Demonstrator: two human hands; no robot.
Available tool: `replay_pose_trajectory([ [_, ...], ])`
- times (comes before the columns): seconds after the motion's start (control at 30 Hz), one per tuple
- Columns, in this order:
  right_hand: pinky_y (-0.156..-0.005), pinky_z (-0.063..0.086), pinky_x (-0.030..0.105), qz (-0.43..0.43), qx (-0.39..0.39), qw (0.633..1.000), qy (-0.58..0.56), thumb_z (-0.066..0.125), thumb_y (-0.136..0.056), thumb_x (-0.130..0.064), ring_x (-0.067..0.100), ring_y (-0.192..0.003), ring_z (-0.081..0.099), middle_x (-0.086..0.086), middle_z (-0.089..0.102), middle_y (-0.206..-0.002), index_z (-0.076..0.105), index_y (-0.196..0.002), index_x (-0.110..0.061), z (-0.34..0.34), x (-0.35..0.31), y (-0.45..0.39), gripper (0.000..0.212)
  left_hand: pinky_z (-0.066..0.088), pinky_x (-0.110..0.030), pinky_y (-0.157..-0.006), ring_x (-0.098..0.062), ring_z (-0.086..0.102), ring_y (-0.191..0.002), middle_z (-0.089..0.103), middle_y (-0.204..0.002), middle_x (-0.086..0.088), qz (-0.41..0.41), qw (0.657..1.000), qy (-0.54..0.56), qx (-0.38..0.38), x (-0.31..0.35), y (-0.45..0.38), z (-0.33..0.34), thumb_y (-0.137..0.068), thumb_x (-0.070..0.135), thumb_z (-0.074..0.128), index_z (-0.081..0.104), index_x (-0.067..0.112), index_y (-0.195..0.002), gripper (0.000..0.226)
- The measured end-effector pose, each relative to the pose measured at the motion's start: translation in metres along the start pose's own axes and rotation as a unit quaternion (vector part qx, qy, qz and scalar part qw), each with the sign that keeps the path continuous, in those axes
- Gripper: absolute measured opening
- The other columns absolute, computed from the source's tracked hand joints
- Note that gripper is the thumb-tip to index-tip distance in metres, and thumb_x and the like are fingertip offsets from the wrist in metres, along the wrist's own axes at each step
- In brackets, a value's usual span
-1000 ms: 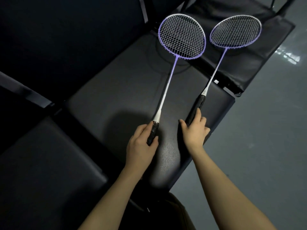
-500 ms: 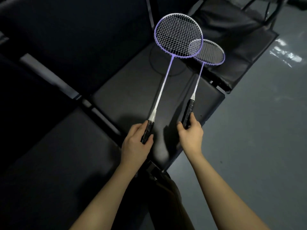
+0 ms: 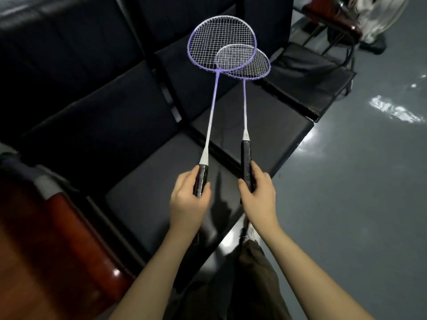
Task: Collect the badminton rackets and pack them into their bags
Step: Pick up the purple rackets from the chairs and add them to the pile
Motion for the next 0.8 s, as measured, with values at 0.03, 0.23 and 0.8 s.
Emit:
replay_pose_trajectory([
  [0.03,-0.099,0.039,0.044,-0.012,-0.001,1.000,-0.005,0.055,-0.089,-0.023,0.019,-0.102,0.050,0.000,0.051,-0.104,0.039,-0.140,-0.027,-0.001,-0.014,0.026,0.054,0.046,-0.017,-0.081,-0.005,0.056,-0.089,0.059,-0.104,-0.002,-0.004,1.000,-0.001,0.008,0.002,0.017,-0.026,-0.076,0.018,0.063,0.060,0.008,-0.120,0.045],
  [0.23,-0.097,0.038,0.045,-0.070,-0.021,0.997,-0.004,0.057,-0.088,-0.019,0.015,-0.088,0.048,0.000,0.046,-0.091,0.039,-0.140,-0.025,0.000,-0.076,0.144,0.055,0.042,-0.019,-0.085,-0.010,0.059,-0.093,0.059,-0.108,-0.003,-0.028,0.998,-0.023,0.050,0.012,0.104,-0.146,-0.078,0.009,0.070,0.058,0.011,-0.122,0.046],
  [0.8,-0.081,0.044,0.027,-0.226,-0.220,0.948,-0.048,0.056,-0.091,-0.021,0.007,-0.086,0.052,-0.003,0.047,-0.099,0.034,-0.143,-0.023,0.045,-0.114,0.442,0.056,0.029,0.003,-0.080,0.005,0.049,-0.093,0.058,-0.108,0.004,-0.119,0.959,-0.091,0.239,-0.006,0.406,-0.356,-0.080,0.010,0.068,0.057,0.015,-0.124,0.045],
])
Point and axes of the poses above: each hand's wrist, its own y-axis away from the middle knuckle, its own z-axis out of the palm, x = y × z, the point moved 3 cm from there along -y, towards the middle knuckle
